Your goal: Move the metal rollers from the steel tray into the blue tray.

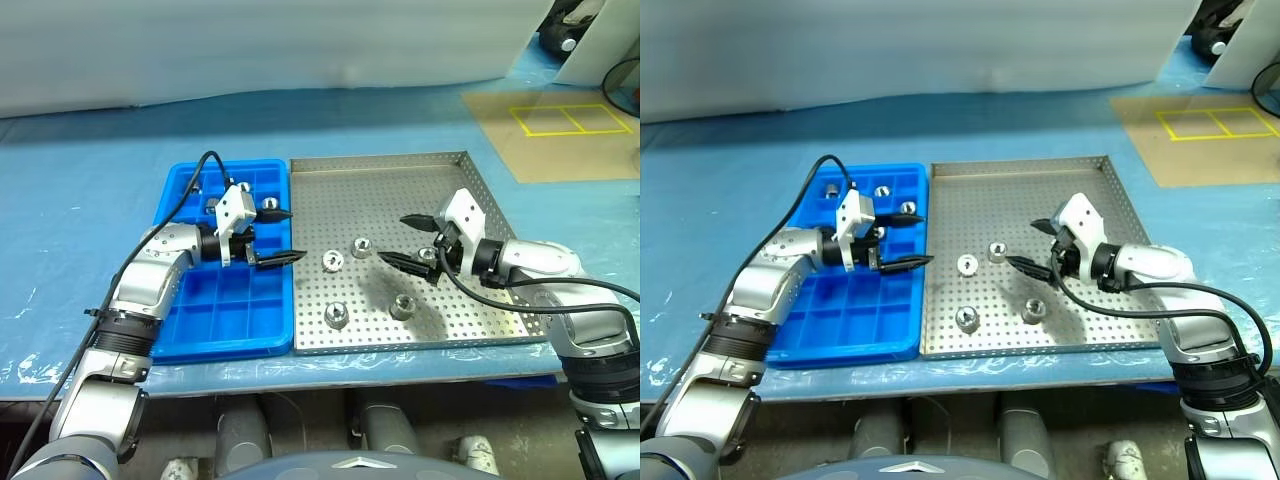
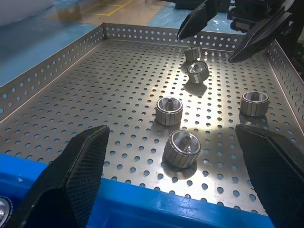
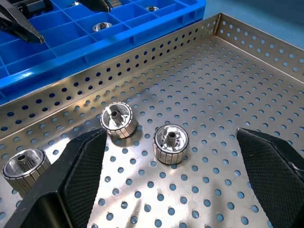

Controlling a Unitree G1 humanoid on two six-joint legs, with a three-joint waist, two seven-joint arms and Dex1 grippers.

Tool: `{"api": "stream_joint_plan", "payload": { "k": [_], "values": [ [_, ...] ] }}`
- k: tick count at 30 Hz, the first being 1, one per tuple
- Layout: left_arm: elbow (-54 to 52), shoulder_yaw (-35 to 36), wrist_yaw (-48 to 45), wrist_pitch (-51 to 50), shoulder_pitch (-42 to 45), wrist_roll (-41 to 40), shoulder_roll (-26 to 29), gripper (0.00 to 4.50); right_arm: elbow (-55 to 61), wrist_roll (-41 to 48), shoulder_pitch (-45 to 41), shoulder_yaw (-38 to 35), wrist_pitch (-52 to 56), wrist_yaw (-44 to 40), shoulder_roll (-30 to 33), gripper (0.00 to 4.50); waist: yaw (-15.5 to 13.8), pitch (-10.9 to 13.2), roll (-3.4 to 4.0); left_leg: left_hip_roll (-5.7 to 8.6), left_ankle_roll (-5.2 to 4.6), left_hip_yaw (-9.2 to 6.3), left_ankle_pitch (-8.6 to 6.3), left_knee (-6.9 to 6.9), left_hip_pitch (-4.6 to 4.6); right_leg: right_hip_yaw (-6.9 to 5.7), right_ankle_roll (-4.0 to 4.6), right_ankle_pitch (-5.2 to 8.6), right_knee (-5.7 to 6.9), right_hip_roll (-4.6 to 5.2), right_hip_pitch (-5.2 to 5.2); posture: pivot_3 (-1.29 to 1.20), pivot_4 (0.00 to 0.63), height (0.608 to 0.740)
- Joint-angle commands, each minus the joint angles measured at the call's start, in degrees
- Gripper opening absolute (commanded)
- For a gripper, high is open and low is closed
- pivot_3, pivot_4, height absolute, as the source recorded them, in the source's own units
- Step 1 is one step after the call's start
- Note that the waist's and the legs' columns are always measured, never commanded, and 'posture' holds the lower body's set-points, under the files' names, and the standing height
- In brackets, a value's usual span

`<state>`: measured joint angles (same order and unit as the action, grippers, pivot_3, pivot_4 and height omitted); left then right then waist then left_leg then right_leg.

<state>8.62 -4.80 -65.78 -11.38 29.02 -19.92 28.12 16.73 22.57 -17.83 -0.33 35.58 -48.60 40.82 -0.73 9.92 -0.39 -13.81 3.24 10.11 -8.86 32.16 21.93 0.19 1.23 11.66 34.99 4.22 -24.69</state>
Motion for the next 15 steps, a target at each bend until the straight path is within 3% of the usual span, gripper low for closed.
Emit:
{"api": "stream_joint_plan", "payload": {
  "k": [1, 9, 15],
  "values": [
    [-0.4, 0.66, 0.22, 1.42, -0.22, 0.18, 0.23, 4.5, 1.17, -0.33, -1.31, -0.03, -1.19, 0.06, 0.19, 4.47, -0.02, 0.0, 0.0, 0.0, 0.0, 0.0, 0.0, 0.0, 0.0, 0.0, 0.0, 0.0, 0.0, 0.0, 0.0, -0.31, 0.15, 0.74],
    [1.32, -1.44, 1.24, 1.92, 3.58, 1.23, -3.04, 4.5, 0.7, -1.02, -1.29, -1.29, -1.6, -0.08, 1.13, 4.47, -0.09, 0.0, 0.0, 0.01, 0.0, 0.0, 0.0, 0.01, 0.01, 0.0, 0.0, 0.0, 0.01, 0.0, 0.0, -0.32, 0.15, 0.74],
    [10.67, -8.12, -2.79, 9.18, 11.69, 7.02, -8.04, 4.5, 3.41, 0.68, -0.18, -2.6, 0.22, -1.27, 3.32, 4.47, -0.11, 0.0, 0.0, 0.1, -0.09, 0.0, -0.05, 0.09, 0.03, 0.03, 0.0, -0.01, -0.02, 0.01, 0.07, -0.36, 0.15, 0.74]
  ]
}}
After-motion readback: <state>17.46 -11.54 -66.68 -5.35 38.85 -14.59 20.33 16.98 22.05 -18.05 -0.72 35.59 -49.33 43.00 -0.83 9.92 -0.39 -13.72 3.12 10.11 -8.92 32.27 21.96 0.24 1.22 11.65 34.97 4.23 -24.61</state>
